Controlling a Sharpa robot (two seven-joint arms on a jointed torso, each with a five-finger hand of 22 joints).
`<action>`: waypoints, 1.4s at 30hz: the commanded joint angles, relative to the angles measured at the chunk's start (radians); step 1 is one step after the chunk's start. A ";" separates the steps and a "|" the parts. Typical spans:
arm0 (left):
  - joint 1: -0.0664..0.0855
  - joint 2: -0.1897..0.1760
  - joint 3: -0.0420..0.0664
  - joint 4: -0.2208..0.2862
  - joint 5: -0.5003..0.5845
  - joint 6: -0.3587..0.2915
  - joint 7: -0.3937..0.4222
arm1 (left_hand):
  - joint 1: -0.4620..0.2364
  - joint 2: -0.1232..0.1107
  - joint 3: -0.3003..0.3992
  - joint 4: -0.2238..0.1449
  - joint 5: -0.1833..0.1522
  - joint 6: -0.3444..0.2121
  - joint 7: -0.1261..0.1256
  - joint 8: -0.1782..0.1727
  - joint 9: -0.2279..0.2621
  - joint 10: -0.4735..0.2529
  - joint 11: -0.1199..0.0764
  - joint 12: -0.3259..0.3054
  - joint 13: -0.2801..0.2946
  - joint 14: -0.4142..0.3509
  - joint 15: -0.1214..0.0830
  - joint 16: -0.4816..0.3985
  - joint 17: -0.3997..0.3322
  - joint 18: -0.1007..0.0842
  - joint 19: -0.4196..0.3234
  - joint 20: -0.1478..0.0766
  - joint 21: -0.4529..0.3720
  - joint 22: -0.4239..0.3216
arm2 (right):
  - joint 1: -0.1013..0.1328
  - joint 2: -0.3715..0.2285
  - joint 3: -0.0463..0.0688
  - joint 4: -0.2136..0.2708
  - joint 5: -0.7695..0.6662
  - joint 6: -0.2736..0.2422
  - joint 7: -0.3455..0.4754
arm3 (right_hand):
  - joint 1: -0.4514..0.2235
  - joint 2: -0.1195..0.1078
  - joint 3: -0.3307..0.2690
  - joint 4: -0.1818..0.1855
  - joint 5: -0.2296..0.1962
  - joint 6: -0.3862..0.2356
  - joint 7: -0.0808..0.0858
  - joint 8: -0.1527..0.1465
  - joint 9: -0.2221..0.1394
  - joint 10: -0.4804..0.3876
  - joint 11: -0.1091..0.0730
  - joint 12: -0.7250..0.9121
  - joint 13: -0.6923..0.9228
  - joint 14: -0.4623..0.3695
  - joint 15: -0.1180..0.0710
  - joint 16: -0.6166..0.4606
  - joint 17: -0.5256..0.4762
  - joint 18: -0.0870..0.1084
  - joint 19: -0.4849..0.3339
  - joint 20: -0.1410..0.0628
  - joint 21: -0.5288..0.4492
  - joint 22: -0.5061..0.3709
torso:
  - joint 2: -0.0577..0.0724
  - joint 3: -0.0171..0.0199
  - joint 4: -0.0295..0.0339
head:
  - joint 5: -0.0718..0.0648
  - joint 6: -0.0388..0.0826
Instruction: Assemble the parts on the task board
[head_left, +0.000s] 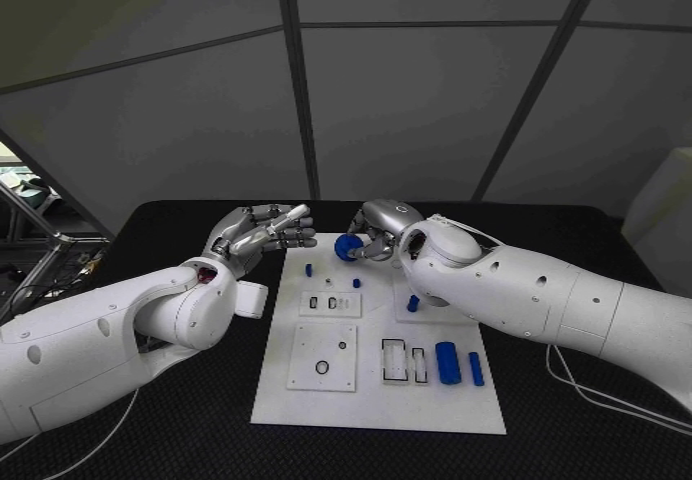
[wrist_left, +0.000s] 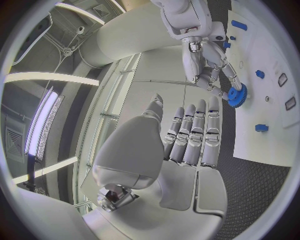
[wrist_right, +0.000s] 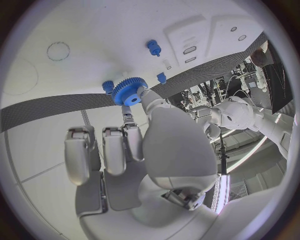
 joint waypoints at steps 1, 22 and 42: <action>0.002 0.000 0.001 0.002 -0.005 0.012 0.005 | 0.006 0.005 -0.002 -0.005 0.000 0.002 0.010 -0.005 -0.001 0.001 0.004 -0.003 -0.001 0.002 0.006 -0.004 0.000 -0.006 -0.004 0.001 -0.007 -0.001 | 0.002 0.004 0.000 -0.005 -0.009 0.033 0.001 | -0.013 0.000 0.004 -0.002 0.004 0.052 -0.028 0.003 0.027 0.027 -0.008 -0.003 0.080 0.064 -0.007 0.000 0.079 -0.015 0.107 -0.008 0.003 0.263 | 0.000 0.0008 -0.0025 | 0.003 -0.002; 0.003 0.003 0.001 0.001 -0.005 0.015 0.004 | 0.005 0.005 -0.004 -0.008 0.000 0.000 0.012 -0.007 -0.002 0.001 0.005 -0.007 -0.002 0.002 0.006 -0.007 0.001 -0.006 -0.004 0.002 -0.008 -0.002 | 0.002 0.023 -0.004 -0.027 -0.025 0.083 -0.041 | -0.057 -0.020 0.000 -0.010 -0.014 0.010 -0.012 -0.026 0.016 0.016 0.005 -0.022 0.067 0.059 0.002 -0.013 0.056 -0.015 0.107 -0.001 0.003 0.263 | 0.000 0.0011 -0.0023 | -0.001 -0.009; 0.004 0.002 0.001 -0.001 -0.005 0.011 0.003 | 0.004 0.006 -0.006 -0.008 0.000 -0.001 0.012 -0.008 -0.002 0.000 0.006 -0.008 -0.002 0.002 0.007 -0.008 0.001 -0.006 -0.004 0.002 -0.008 -0.003 | 0.002 0.029 -0.007 -0.040 -0.010 0.125 -0.040 | -0.159 -0.053 -0.060 0.070 -0.143 -0.089 0.008 -0.022 -0.016 0.012 0.025 -0.026 0.068 0.059 0.021 -0.016 0.052 -0.015 0.107 0.020 0.003 0.263 | 0.000 0.0013 -0.0020 | -0.001 -0.011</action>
